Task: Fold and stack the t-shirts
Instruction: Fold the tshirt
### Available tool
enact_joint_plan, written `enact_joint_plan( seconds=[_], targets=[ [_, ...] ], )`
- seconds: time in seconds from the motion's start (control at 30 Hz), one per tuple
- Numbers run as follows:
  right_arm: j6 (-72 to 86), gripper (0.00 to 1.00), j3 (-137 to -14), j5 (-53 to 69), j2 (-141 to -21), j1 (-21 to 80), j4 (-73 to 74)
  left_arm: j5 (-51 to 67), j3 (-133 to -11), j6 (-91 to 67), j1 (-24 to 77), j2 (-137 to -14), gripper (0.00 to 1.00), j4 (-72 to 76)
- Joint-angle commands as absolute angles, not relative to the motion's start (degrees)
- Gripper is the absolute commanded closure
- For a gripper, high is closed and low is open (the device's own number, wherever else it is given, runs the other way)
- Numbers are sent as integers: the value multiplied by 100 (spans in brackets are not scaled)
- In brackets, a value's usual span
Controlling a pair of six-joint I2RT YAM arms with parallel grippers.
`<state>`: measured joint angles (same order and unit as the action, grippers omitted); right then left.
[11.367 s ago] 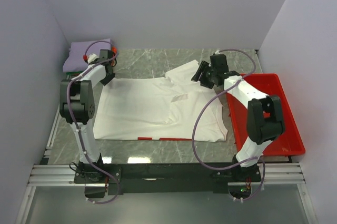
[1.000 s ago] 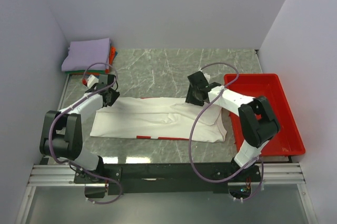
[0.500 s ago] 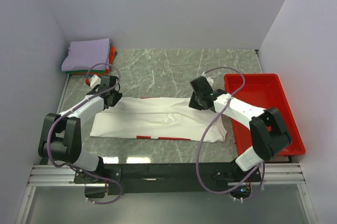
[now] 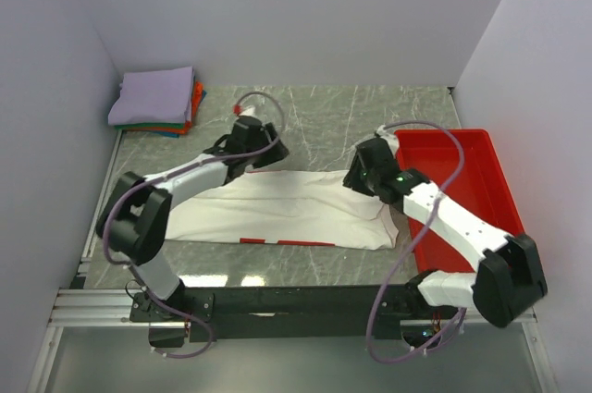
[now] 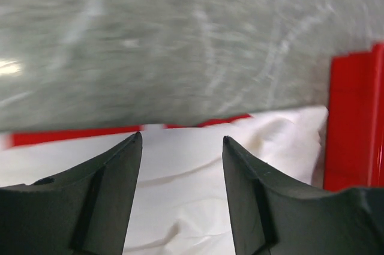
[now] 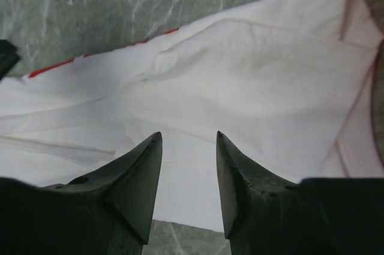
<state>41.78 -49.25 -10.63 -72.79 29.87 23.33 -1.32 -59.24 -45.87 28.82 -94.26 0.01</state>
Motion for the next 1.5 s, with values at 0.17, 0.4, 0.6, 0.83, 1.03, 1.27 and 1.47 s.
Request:
enact_joint_plan(
  seconds=[0.17,0.4,0.6,0.83,1.03,1.27,1.47],
  targets=[
    [3868,46,-4825,-757,-5811,2155,2865,799,-7644,-3674,3717,-10949,39,308],
    [3665,46,-4702,-484,-5379,1767,3085,958,-8235,-3595,3990,-11557,39,62],
    [3647,46,-4597,-361,-5265,1670,3059,993,-8446,-3507,4218,-11856,39,-202],
    [3639,46,-4535,-299,-5256,1617,2997,1063,-8490,-3480,4350,-11892,45,-264],
    [3647,46,-4430,-281,-5273,1591,2927,1151,-8315,-3551,4430,-11725,70,-88],
    [3656,46,-4342,-255,-5361,1573,2830,1213,-8043,-3515,4597,-11374,78,-44],
    [3639,47,-4342,-290,-5458,1565,2786,1257,-7533,-3586,4702,-10969,80,368]
  ],
)
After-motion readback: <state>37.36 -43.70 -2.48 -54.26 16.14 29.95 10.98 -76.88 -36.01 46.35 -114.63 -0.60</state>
